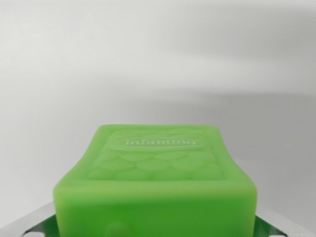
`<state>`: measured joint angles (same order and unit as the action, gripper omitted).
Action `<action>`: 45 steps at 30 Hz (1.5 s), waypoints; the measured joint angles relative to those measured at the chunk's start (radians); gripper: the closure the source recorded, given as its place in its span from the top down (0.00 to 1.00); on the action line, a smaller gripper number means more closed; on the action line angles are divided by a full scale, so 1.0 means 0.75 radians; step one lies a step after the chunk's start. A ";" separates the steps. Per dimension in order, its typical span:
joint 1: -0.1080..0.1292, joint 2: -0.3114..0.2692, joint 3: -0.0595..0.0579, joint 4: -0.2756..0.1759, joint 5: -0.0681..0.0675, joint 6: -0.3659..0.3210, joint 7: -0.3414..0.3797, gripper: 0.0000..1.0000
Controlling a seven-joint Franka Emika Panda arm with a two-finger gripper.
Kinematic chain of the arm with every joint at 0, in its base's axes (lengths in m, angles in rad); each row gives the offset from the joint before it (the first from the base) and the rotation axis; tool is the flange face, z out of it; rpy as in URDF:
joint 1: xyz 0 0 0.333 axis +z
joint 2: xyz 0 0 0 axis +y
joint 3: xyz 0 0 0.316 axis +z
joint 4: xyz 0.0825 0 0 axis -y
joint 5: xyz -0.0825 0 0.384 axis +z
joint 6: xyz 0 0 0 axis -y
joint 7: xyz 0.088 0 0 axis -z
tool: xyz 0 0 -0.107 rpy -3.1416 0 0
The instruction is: Stack cube
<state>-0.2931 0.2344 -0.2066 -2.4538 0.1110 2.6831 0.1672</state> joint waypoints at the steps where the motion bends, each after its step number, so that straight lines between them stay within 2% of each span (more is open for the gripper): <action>1: 0.002 -0.010 -0.003 -0.001 -0.006 -0.010 0.004 0.00; 7: 0.008 -0.077 -0.014 -0.004 -0.040 -0.071 0.029 0.00; 14: 0.008 -0.149 -0.019 -0.004 -0.076 -0.139 0.054 0.00; 17: 0.008 -0.177 -0.020 -0.002 -0.086 -0.167 0.063 0.00; 45: 0.091 -0.131 0.007 0.114 -0.088 -0.237 0.204 0.00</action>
<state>-0.2247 0.1363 -0.2010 -2.3686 0.0450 2.5056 0.3205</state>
